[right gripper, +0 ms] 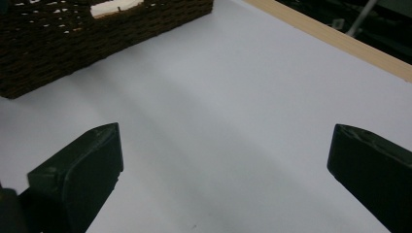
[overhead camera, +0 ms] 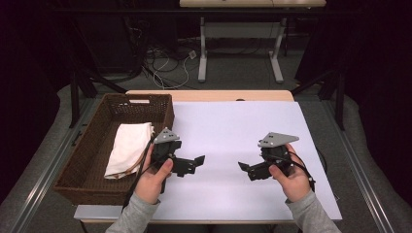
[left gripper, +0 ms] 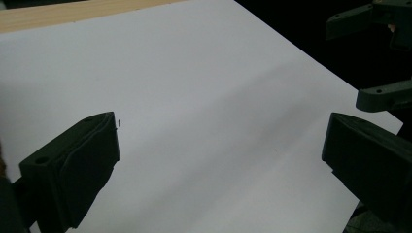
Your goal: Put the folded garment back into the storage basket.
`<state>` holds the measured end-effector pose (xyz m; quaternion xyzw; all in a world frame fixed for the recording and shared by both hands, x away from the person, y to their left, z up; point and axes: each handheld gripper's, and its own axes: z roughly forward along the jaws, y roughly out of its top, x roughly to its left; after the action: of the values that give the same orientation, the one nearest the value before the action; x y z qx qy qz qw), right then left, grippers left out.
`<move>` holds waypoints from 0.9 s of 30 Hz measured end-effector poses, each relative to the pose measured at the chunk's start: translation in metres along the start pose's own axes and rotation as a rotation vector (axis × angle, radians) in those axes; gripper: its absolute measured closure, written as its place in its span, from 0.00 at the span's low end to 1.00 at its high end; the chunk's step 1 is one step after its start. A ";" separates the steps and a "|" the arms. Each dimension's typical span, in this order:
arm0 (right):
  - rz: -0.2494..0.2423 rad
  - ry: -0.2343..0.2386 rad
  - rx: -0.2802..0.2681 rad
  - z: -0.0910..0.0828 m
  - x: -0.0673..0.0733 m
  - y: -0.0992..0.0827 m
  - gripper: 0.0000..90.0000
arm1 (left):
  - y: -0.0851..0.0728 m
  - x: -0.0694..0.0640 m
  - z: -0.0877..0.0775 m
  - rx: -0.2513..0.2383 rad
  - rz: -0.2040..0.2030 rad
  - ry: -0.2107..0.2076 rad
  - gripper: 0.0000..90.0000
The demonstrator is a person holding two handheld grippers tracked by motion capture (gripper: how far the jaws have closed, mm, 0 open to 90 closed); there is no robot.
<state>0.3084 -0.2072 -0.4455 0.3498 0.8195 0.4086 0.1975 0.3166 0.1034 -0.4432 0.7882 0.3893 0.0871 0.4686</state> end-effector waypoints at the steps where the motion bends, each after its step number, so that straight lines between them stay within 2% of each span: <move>1: 0.023 -0.015 -0.006 -0.003 -0.004 -0.010 0.00 | -0.005 -0.002 0.007 0.002 0.011 0.007 0.01; 3: 0.021 -0.025 -0.014 -0.003 -0.006 -0.013 0.00 | -0.008 -0.002 0.012 0.003 0.016 0.012 0.00; 6: 0.043 -0.045 -0.026 -0.004 -0.009 -0.028 0.00 | -0.020 -0.002 0.028 0.003 0.027 0.030 0.01; 7: 0.064 -0.053 -0.028 -0.002 -0.012 -0.039 0.00 | -0.023 -0.002 0.033 0.019 0.047 0.038 0.00; 8: 0.064 -0.053 -0.028 -0.002 -0.012 -0.039 0.00 | -0.025 -0.003 0.037 0.024 0.055 0.045 0.00; 9: 0.071 -0.062 -0.029 0.001 -0.014 -0.048 0.00 | -0.031 -0.004 0.046 0.034 0.059 0.039 0.00; 10: 0.071 -0.062 -0.029 0.001 -0.014 -0.048 0.00 | -0.031 -0.004 0.046 0.034 0.059 0.039 0.00; 11: 0.082 -0.071 -0.016 0.004 -0.015 -0.056 0.00 | -0.036 -0.003 0.053 0.040 0.054 0.020 0.00; 15: 0.087 -0.075 -0.009 0.007 -0.016 -0.065 0.00 | -0.042 -0.002 0.058 0.027 0.057 0.013 0.00; 18: 0.101 -0.086 -0.021 0.011 -0.020 -0.073 0.00 | -0.048 0.002 0.060 0.001 0.024 0.014 0.00; 19: 0.133 -0.083 -0.028 0.014 -0.025 -0.078 0.00 | -0.049 0.004 0.060 -0.002 0.025 0.016 0.00; 20: 0.150 -0.091 -0.031 0.014 -0.027 -0.080 0.00 | -0.054 0.008 0.062 -0.013 0.008 0.030 0.01; 23: 0.172 -0.111 -0.030 0.017 -0.033 -0.085 0.00 | -0.059 0.011 0.064 -0.008 -0.007 0.030 0.00; 24: 0.203 -0.114 -0.033 0.019 -0.039 -0.090 0.00 | -0.062 0.013 0.066 -0.008 -0.016 0.037 0.00; 25: 0.203 -0.114 -0.033 0.019 -0.039 -0.090 0.00 | -0.064 0.014 0.066 -0.003 -0.024 0.041 0.00; 26: 0.228 -0.121 -0.029 0.021 -0.044 -0.093 0.00 | -0.066 0.015 0.068 -0.001 -0.043 0.033 0.00; 27: 0.232 -0.121 -0.023 0.022 -0.045 -0.095 0.00 | -0.068 0.016 0.070 0.006 -0.043 0.032 0.00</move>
<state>0.3133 -0.2690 -0.5329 0.4642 0.7553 0.4162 0.2020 0.3264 0.0851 -0.5404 0.7795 0.4137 0.0884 0.4620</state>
